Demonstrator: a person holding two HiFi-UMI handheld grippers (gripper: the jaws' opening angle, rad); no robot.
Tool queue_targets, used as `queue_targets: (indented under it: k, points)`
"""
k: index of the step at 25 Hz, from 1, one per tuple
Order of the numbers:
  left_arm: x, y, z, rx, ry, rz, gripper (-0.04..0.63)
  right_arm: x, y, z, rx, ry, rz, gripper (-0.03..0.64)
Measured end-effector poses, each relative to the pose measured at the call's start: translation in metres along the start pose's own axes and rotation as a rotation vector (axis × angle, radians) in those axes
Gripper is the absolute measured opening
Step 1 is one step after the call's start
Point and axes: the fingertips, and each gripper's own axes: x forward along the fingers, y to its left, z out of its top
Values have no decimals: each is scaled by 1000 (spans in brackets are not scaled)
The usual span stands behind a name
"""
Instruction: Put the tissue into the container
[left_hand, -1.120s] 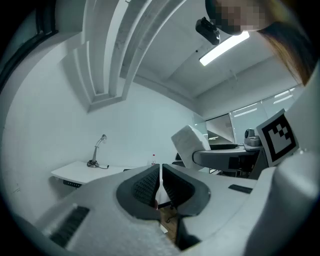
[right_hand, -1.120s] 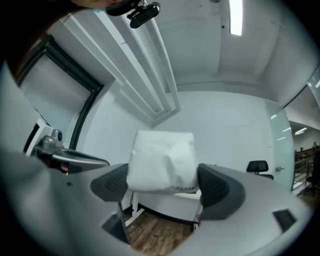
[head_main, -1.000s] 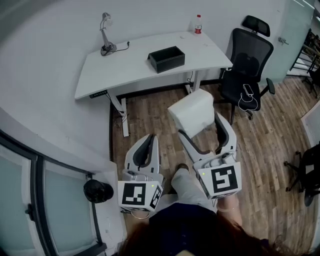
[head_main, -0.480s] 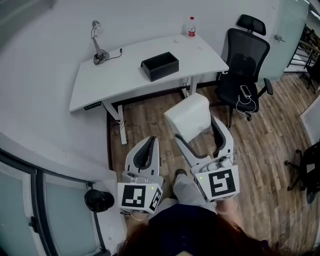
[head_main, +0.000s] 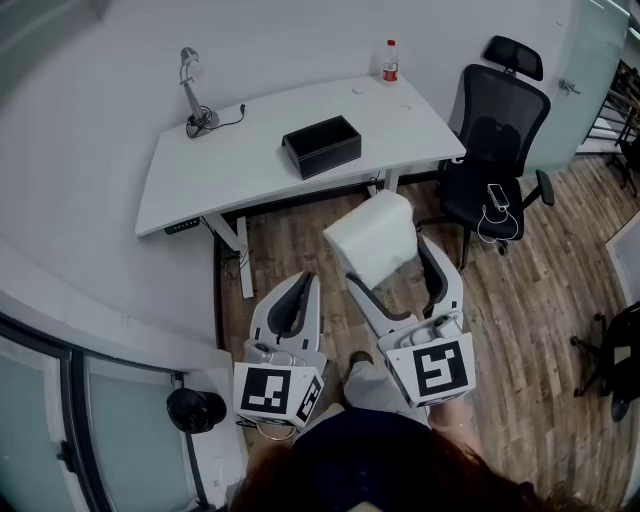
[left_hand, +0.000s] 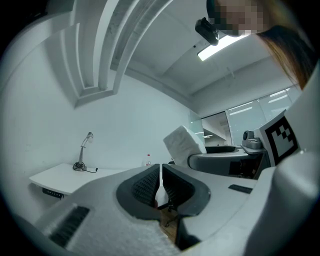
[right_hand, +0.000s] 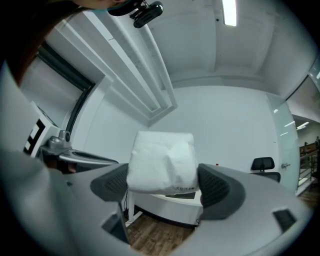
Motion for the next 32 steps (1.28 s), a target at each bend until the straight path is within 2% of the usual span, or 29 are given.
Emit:
queue_targets:
  k: [18, 32]
  points:
    - [90, 28, -7, 15, -1, 13, 38, 74, -47, -13, 20, -21, 33, 421]
    - [147, 46, -9, 24, -2, 72, 38, 125, -93, -26, 28, -34, 62, 420]
